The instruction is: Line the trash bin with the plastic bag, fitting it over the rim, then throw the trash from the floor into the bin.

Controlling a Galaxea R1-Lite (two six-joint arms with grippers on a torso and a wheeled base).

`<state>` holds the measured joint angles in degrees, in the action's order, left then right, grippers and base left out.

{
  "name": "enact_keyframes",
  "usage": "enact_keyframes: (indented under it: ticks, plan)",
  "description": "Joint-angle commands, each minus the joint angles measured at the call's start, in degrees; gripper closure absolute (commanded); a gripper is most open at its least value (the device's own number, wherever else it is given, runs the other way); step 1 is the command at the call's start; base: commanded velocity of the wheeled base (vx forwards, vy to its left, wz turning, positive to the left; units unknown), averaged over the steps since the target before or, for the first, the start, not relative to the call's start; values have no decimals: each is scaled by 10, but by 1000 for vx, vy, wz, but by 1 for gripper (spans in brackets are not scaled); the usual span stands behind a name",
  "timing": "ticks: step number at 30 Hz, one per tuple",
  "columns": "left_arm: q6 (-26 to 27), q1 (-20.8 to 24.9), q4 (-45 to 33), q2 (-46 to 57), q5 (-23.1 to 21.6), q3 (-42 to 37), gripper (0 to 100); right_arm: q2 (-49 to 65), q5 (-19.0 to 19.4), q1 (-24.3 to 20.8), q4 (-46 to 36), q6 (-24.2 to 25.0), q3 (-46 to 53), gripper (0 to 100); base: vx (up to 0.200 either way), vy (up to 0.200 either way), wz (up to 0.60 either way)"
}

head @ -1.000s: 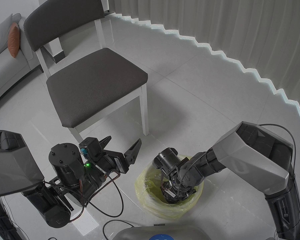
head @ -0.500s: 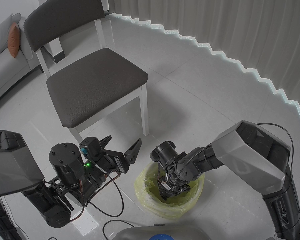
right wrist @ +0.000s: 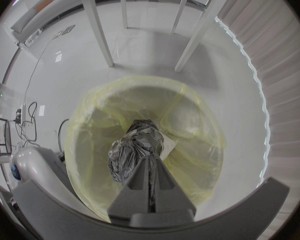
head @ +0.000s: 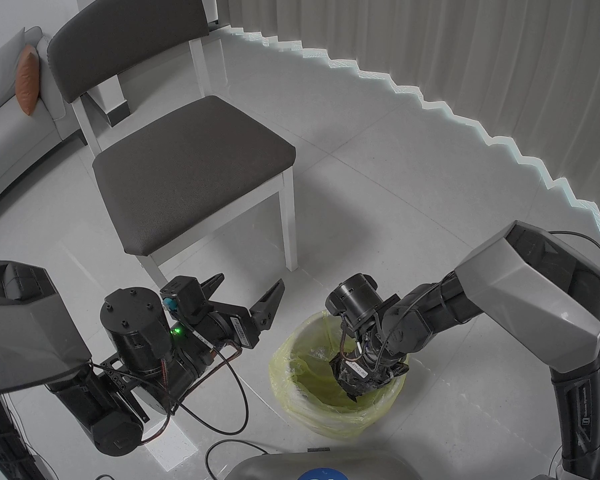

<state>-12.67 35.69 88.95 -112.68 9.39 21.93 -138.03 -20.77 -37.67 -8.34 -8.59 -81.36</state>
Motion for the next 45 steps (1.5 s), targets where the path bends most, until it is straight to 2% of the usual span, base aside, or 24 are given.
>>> enact_keyframes:
  ticks: [1, 19, 24, 34, 45]
  plan:
    - [0, 0, 6, 1, 0, 0, 0, 15, 0, 7, 0, -2, 17, 100, 0, 0, 0]
    - [0, -2, 6, -3, 0, 3, 0, -71, 0, -17, 5, 6, -47, 100, 0, 0, 0]
    - [0, -3, 6, -5, -2, 0, 0, -94, -2, -27, 16, 21, -81, 100, 0, 0, 0]
    - [1, 4, 7, 2, -1, -6, 0, -95, -16, -48, 21, 45, -86, 100, 0, 0, 0]
    - [0, 0, 6, -6, -2, -3, 0, -110, -17, -36, 24, 33, -111, 100, 0, 0, 0]
